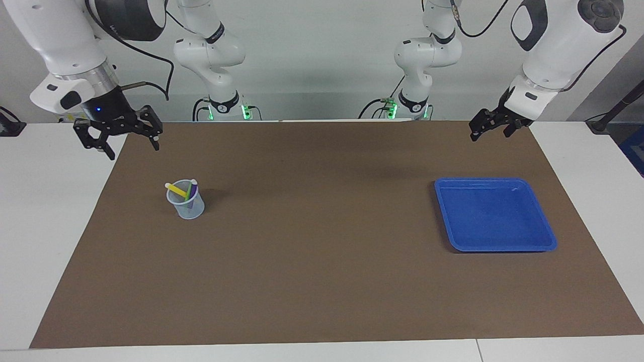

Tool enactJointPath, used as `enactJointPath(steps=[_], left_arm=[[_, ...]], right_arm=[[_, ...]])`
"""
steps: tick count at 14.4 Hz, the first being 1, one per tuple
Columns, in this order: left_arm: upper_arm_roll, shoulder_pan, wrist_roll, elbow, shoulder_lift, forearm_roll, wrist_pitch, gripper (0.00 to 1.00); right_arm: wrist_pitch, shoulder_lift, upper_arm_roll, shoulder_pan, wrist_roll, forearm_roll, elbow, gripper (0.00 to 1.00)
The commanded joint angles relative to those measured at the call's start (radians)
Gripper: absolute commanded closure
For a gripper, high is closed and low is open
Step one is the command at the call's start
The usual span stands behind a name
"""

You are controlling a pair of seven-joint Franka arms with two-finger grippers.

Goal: Transfer and insert pens with both arms

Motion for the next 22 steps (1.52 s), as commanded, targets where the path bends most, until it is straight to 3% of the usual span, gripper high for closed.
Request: enactJointPath(steps=[1, 22], left_arm=[[0.011, -0.009, -0.001, -0.015, -0.017, 0.0, -0.003, 0.0], [0.011, -0.009, -0.001, -0.015, -0.017, 0.0, -0.003, 0.0]], right_arm=[[-0.006, 0.012, -0.011, 0.01, 0.016, 0.003, 0.021, 0.0], [-0.027, 0.003, -0.033, 0.028, 0.065, 0.004, 0.024, 0.0]])
